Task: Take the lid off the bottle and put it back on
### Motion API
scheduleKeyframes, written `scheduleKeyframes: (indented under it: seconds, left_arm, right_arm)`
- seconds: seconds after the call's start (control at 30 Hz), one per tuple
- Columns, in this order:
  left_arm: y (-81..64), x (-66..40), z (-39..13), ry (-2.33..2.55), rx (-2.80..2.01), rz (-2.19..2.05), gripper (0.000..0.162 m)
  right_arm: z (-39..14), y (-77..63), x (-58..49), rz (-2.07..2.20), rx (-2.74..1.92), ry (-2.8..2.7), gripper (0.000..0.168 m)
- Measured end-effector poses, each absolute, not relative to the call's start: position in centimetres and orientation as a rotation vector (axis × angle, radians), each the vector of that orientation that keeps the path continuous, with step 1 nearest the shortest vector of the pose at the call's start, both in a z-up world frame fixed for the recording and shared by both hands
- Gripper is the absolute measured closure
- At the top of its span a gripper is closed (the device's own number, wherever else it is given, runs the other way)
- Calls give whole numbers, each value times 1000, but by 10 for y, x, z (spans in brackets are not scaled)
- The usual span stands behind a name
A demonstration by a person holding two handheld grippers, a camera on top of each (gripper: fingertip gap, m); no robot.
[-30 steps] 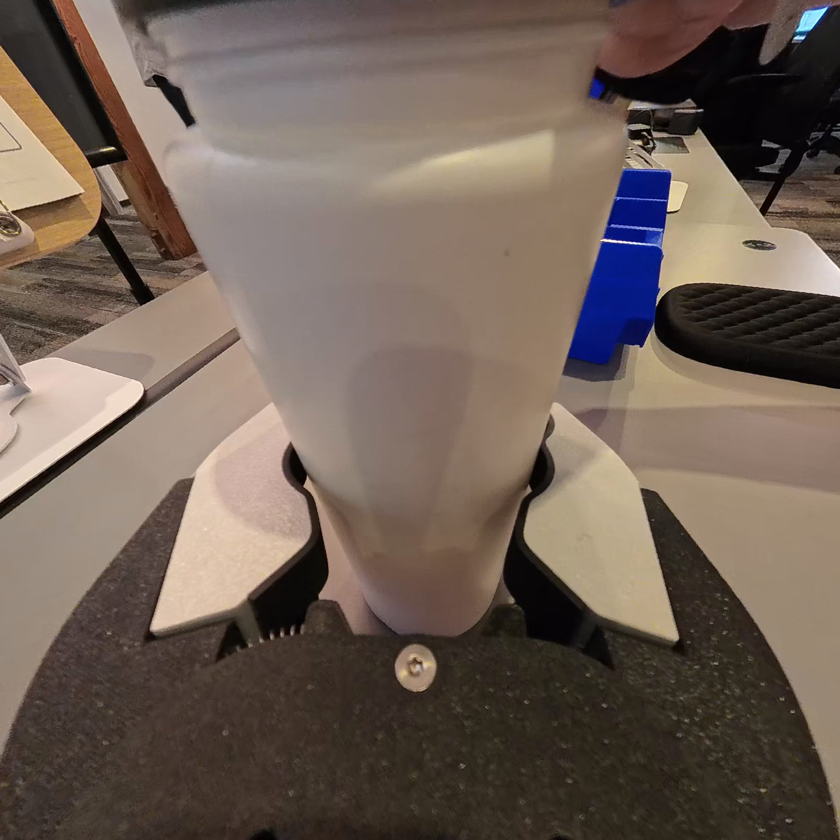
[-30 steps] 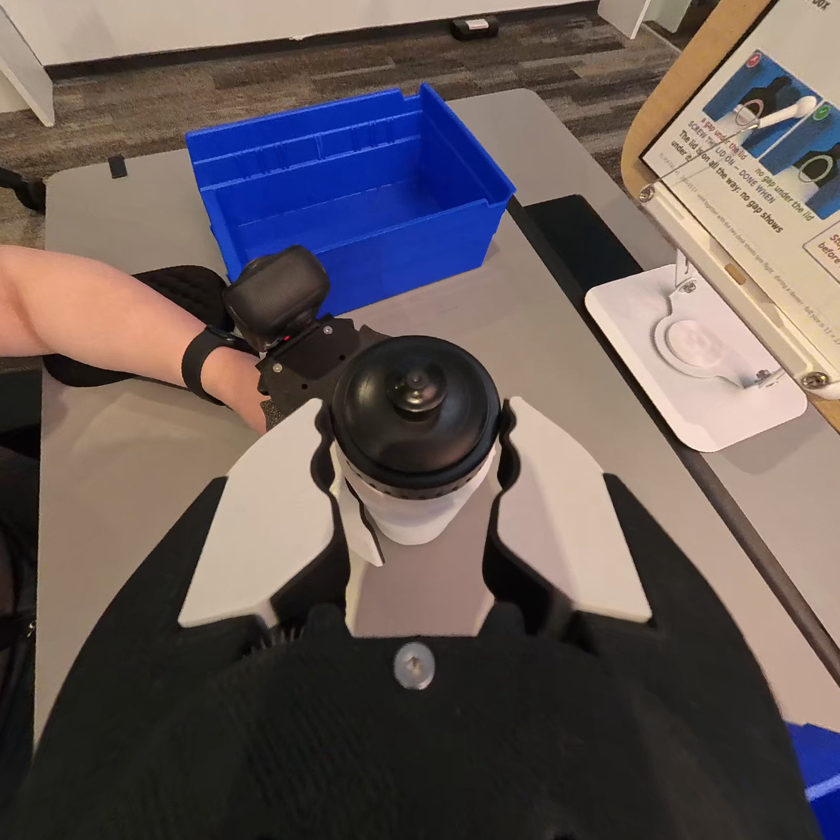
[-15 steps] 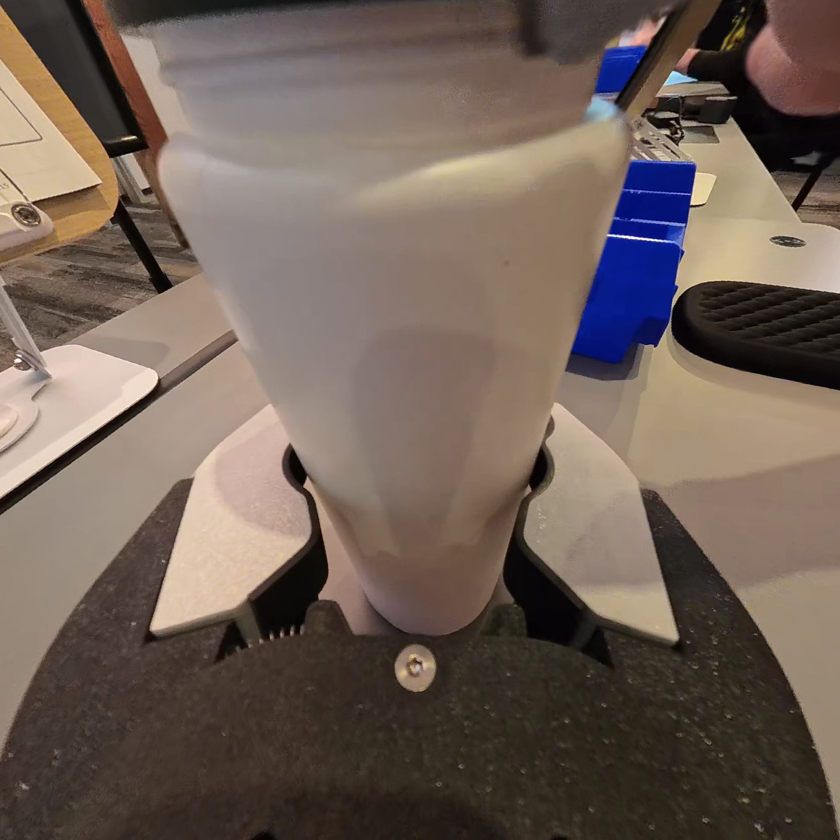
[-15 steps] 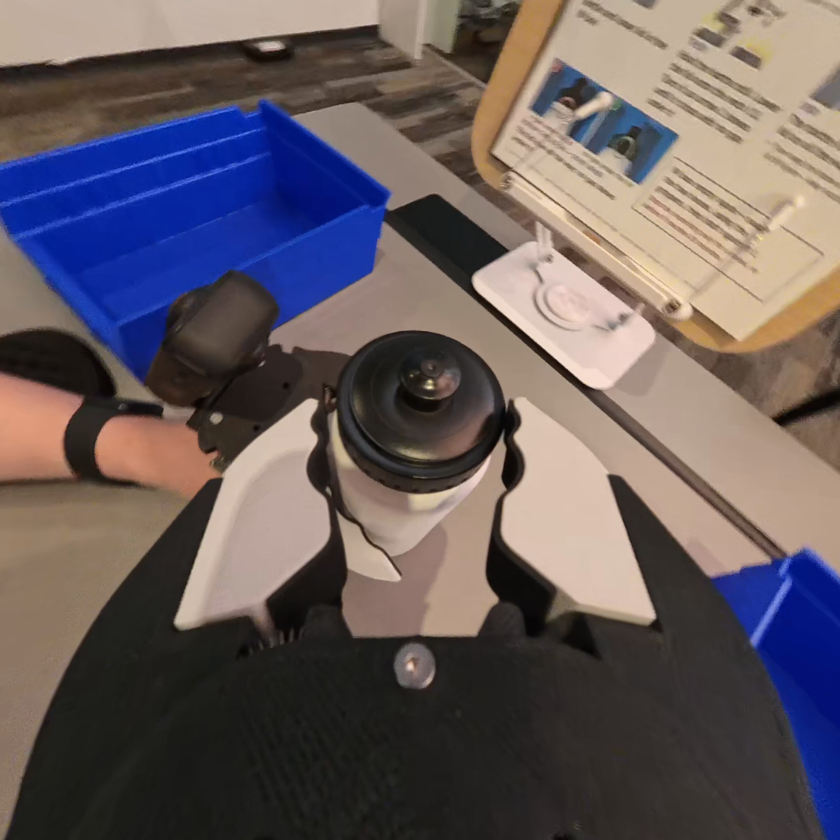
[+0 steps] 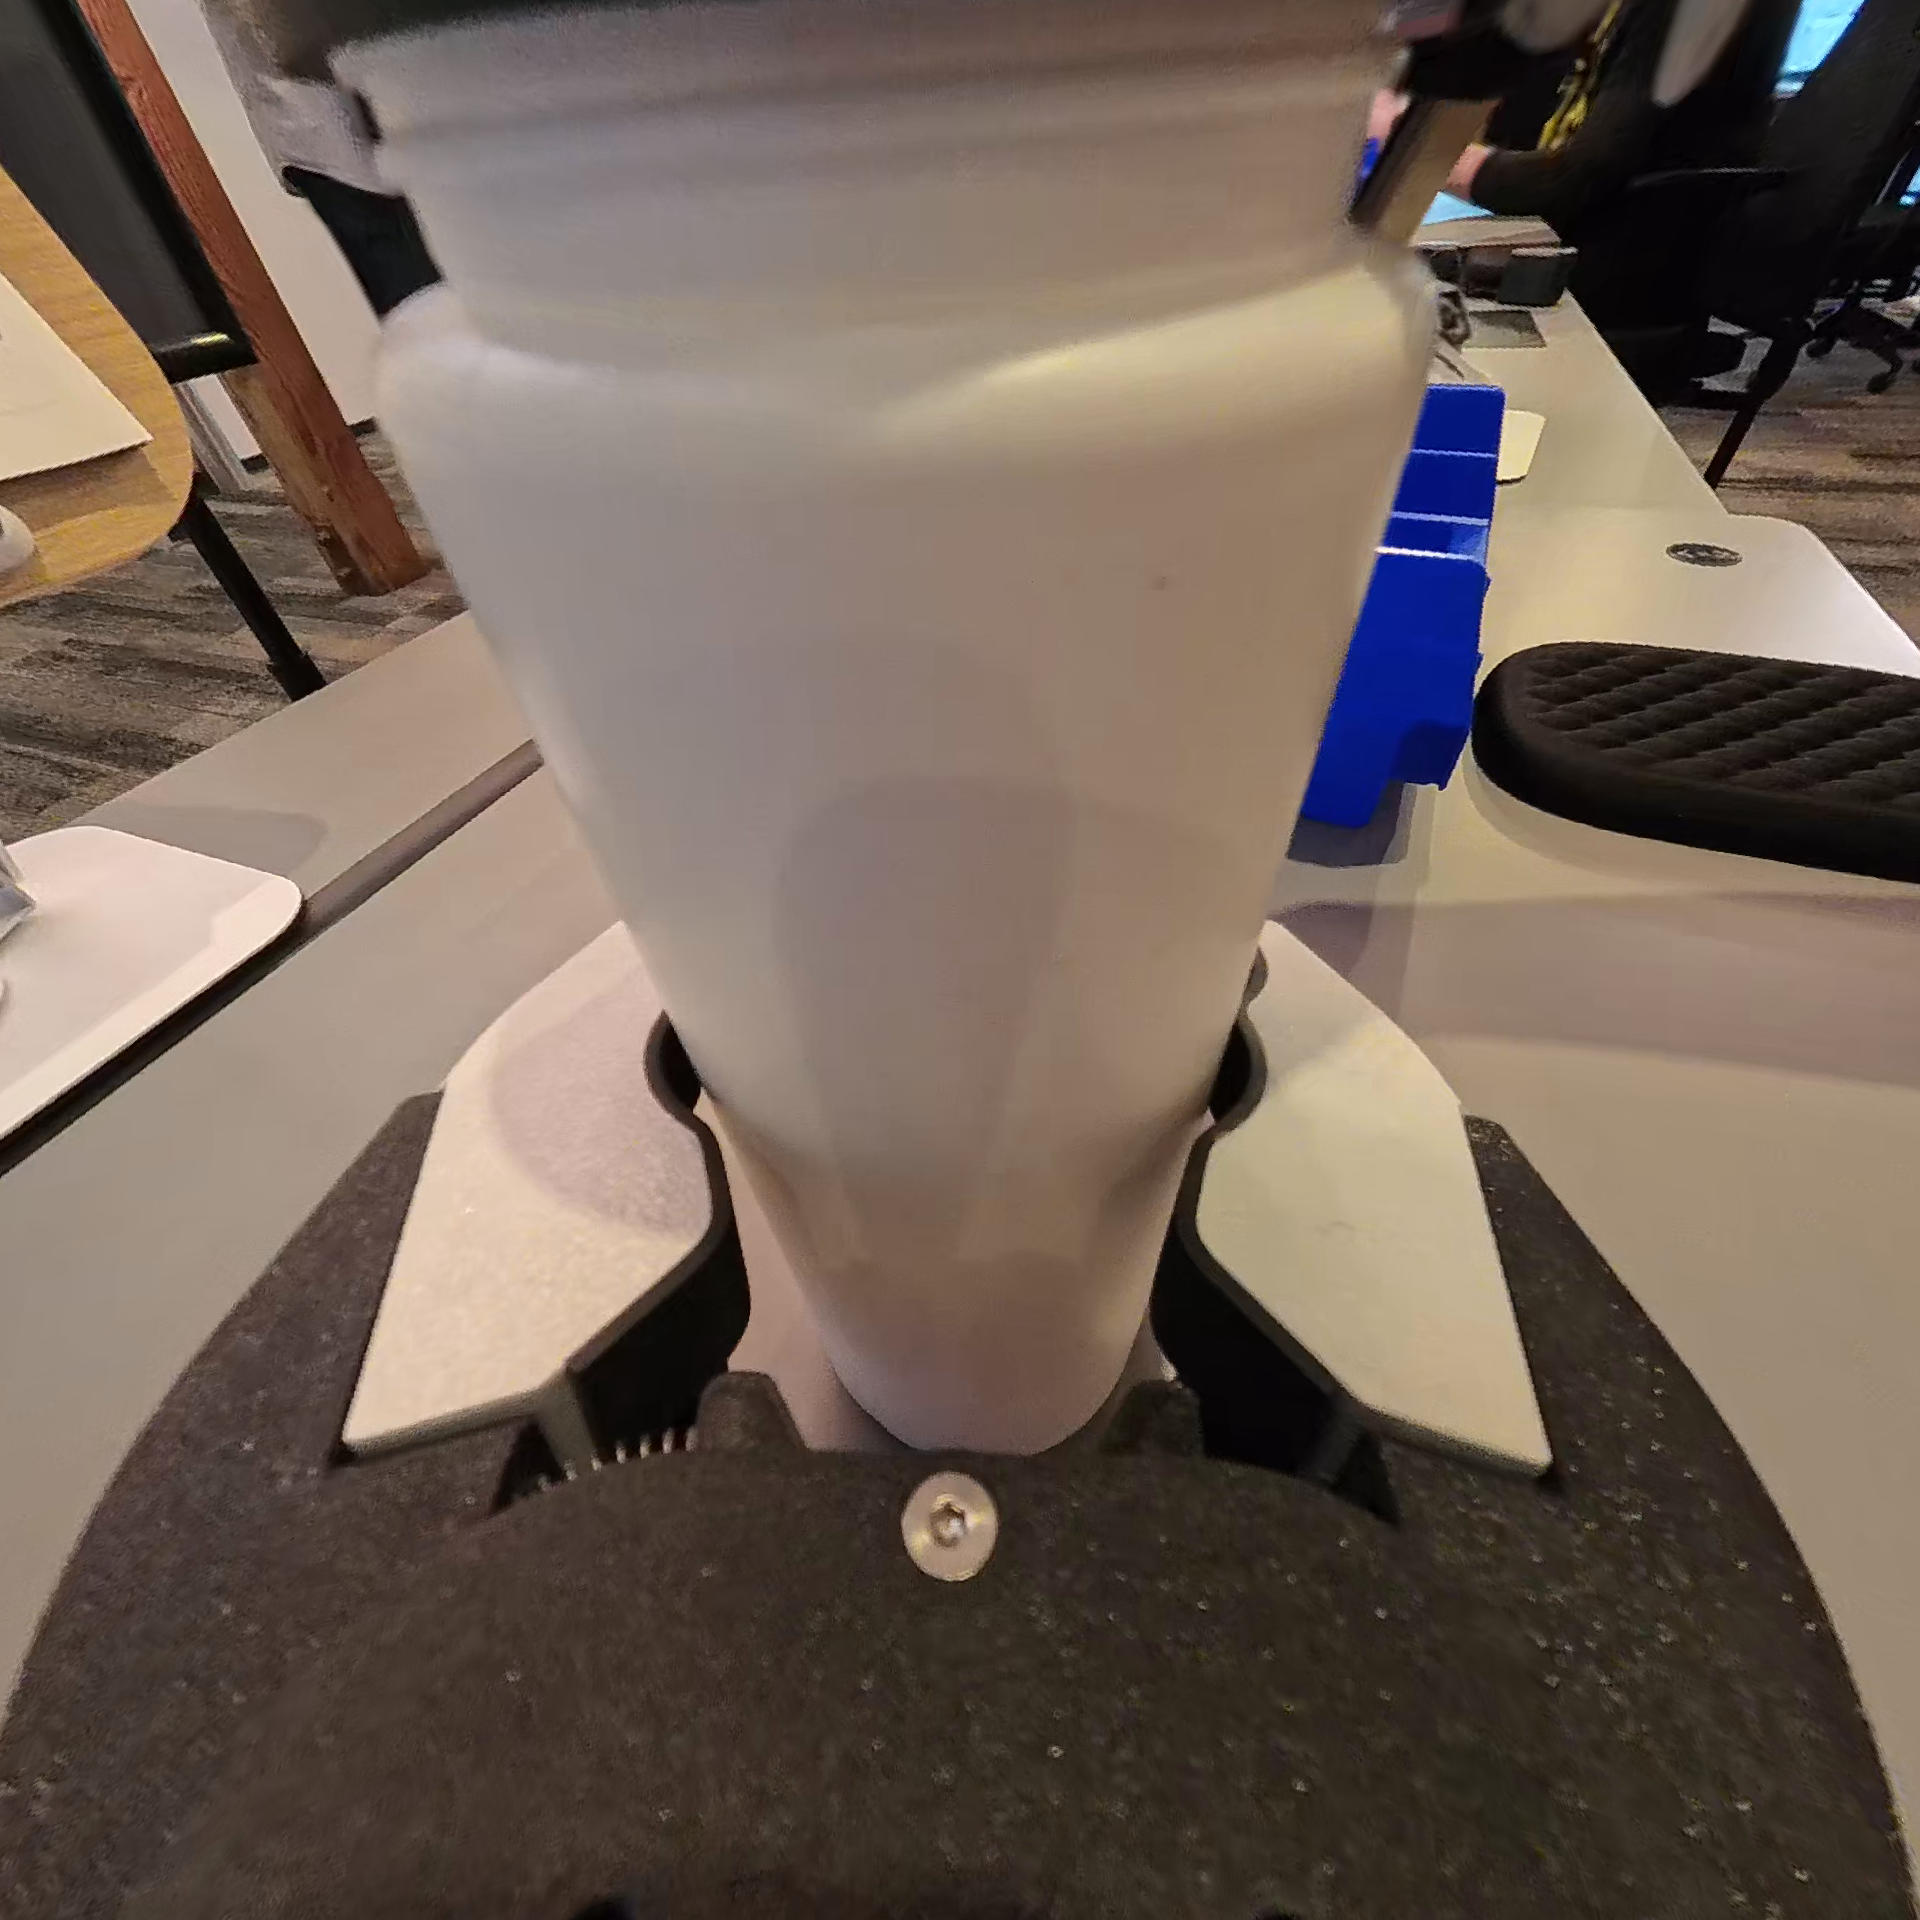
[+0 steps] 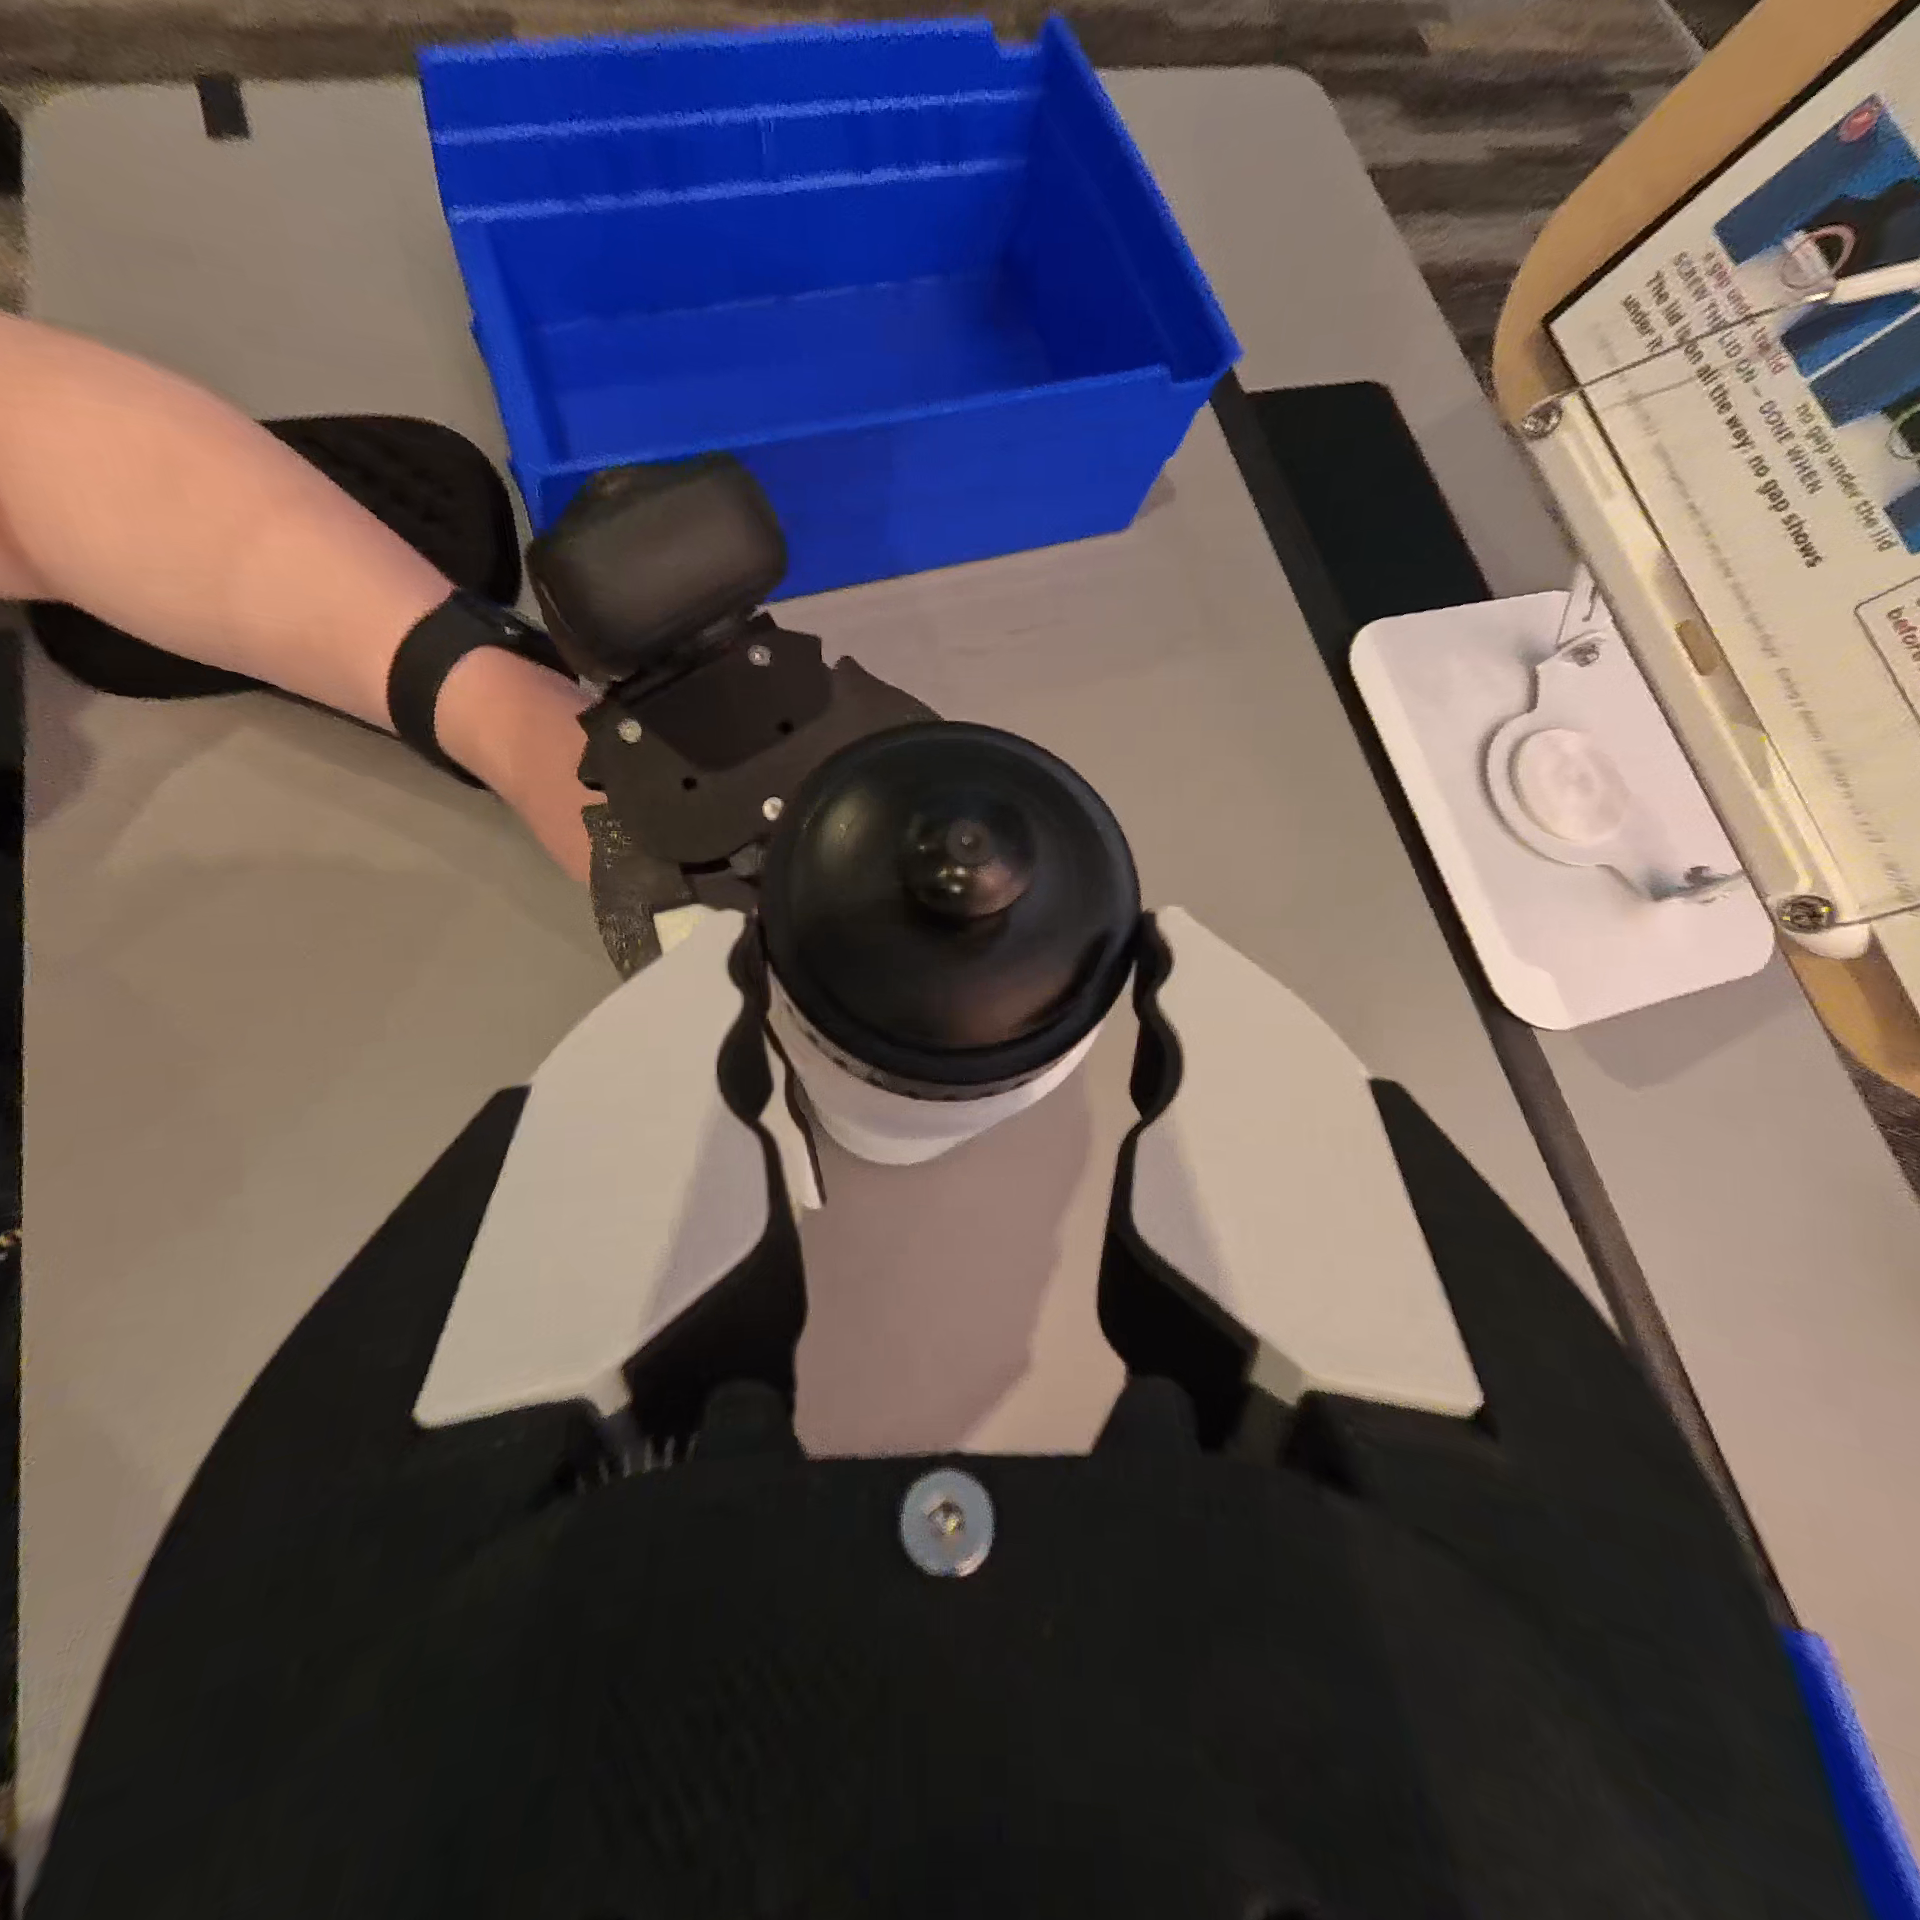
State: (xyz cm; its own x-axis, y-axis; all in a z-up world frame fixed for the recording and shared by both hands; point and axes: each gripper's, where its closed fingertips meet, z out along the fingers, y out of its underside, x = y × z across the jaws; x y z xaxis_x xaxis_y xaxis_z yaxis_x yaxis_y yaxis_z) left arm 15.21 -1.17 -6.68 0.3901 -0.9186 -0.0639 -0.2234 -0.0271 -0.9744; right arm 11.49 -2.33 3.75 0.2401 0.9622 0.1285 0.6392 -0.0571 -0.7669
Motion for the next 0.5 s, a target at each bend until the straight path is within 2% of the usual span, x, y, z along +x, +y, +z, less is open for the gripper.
scheduleKeyframes:
  seconds: [0.4, 0.5]
  left_arm:
    - [-2, 144, -68, 974, -1613, -674, 64]
    - [-2, 142, -68, 971, -1607, -678, 64]
  right_arm:
    - [34, -17, 110, 552, -1930, -776, 99]
    - [34, -17, 108, 495, -1897, -779, 99]
